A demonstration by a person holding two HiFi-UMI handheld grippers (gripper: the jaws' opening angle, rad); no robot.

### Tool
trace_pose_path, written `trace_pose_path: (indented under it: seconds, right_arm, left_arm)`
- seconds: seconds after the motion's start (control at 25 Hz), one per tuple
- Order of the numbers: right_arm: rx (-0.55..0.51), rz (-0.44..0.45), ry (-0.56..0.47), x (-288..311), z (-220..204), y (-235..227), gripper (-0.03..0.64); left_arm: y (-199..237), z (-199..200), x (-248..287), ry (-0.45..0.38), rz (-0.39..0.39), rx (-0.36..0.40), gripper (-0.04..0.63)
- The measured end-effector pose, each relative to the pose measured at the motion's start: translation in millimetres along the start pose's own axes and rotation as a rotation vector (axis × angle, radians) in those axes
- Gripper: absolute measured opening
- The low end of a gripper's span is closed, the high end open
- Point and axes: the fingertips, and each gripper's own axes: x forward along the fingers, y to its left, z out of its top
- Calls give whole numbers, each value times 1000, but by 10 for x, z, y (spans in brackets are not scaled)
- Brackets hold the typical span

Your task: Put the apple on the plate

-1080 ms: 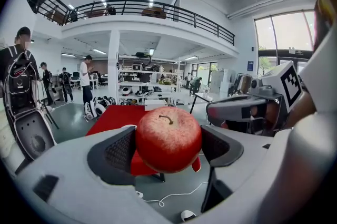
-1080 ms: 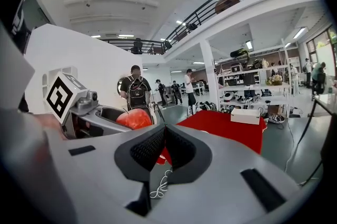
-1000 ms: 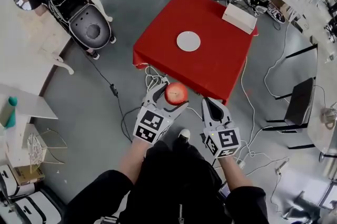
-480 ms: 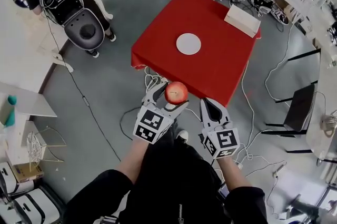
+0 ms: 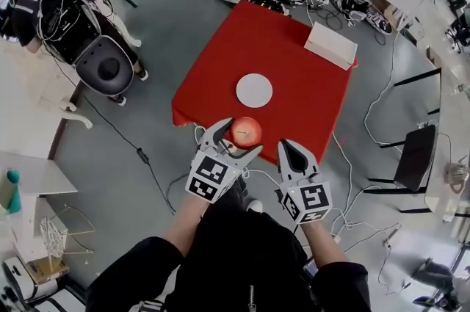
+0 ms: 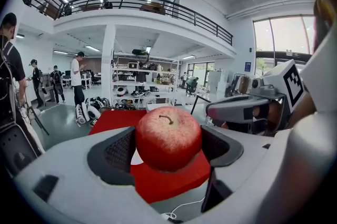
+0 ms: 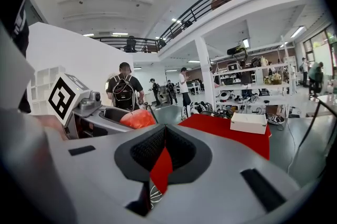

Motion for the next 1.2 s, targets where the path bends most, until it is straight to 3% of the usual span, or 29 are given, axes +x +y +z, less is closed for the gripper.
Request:
trace_pose_path:
  seconds: [0.28,0.6,1.2]
  right_arm:
    - [18,-70,12,550,156,-284,11]
    - [42,-118,22,816,201,-595,11]
    - [53,-84,45,1090,225,-921,11]
  left_arm:
    - [513,249,473,-10,-78,32,387]
    - [671,287,856,30,-134,45,388]
    - [893,355,1214,51,-96,30,387]
